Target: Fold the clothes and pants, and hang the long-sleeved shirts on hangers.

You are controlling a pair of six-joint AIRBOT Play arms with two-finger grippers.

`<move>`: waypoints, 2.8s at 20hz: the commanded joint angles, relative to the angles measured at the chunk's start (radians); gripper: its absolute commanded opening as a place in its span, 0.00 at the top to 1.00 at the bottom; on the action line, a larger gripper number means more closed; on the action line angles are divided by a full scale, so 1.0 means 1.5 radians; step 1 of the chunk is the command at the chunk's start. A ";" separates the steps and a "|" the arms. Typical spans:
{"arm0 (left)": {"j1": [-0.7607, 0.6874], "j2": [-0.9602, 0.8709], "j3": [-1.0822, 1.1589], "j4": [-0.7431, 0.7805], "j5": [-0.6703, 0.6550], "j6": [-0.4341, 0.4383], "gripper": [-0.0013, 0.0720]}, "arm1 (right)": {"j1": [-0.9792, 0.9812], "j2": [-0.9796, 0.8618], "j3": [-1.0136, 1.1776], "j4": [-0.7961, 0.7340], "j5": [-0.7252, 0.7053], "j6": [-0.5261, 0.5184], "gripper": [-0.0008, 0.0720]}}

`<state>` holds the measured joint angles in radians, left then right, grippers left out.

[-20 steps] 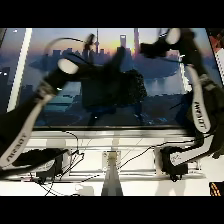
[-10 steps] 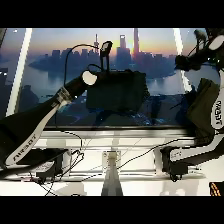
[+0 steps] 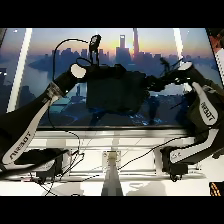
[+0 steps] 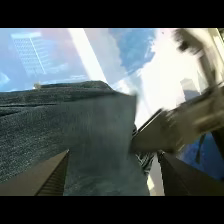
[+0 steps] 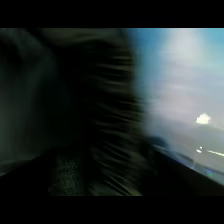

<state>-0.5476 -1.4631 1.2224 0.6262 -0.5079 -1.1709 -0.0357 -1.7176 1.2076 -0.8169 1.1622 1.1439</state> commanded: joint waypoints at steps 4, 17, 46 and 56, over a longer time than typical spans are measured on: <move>0.004 0.001 0.000 0.002 -0.014 0.000 0.14 | 0.161 -0.009 -0.010 0.020 -0.148 -0.006 0.09; 0.110 0.099 0.000 0.002 -0.153 0.076 0.14 | 0.002 0.212 -0.004 -0.050 -0.141 0.015 0.96; 0.129 0.228 0.000 0.001 -0.146 0.076 0.13 | -0.653 0.625 -0.067 -0.499 0.030 0.445 0.36; 0.129 0.228 0.000 0.001 -0.146 0.075 0.13 | -0.008 0.583 -0.067 -0.503 -0.116 0.332 0.95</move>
<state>-0.3546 -1.1213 1.2224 0.6277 -0.7269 -1.0576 -0.3092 -0.8307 1.1080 -1.5658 1.0805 1.7107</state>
